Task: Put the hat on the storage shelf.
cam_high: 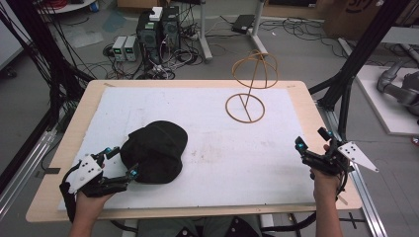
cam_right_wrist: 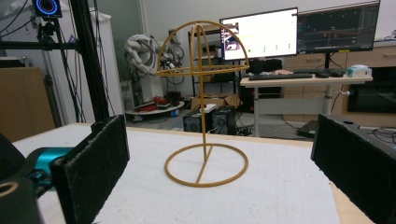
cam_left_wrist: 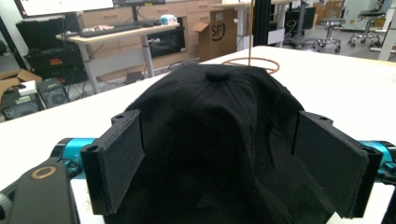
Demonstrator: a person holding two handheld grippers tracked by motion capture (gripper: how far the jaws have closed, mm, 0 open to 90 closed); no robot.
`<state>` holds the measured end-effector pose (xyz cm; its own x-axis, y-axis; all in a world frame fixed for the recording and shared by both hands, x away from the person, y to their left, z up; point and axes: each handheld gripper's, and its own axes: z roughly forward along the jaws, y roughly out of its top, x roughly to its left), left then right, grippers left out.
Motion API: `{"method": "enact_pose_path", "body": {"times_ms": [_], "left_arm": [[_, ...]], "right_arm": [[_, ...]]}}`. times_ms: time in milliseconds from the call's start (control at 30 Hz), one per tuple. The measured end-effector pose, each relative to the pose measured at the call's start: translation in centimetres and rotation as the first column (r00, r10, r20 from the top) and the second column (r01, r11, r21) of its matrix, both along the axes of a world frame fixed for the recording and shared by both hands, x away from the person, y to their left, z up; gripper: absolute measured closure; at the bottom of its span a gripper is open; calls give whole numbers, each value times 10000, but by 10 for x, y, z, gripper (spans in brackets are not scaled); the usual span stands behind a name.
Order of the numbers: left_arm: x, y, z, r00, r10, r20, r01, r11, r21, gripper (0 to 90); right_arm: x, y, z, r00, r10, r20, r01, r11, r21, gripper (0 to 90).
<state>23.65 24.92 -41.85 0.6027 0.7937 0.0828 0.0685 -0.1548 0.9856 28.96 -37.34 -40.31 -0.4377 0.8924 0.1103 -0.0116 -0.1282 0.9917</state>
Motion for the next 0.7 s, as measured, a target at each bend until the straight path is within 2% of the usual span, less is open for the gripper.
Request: {"method": "enact_pose_path", "body": {"times_ms": [367,400,500,700], "left_arm": [[2,-14,-5,9995,-32,-312,53,9976,694,219],[3,-14,-6,9993,-29,-376,57,9973,729,222],[4,-16,-8,9984,-27,-558,70,9970,774,236],[5,-18,-7,9988,-70,-480,104,9973,725,303]], "right_arm": [[1,0,-1,10000,-23,71,23,10000,-79,38],[0,1,-1,10000,-2,-26,2,10000,-13,38],[0,1,0,10000,-27,-9,27,10000,-38,38],[0,0,0,10000,-61,64,61,10000,-43,37]]}}
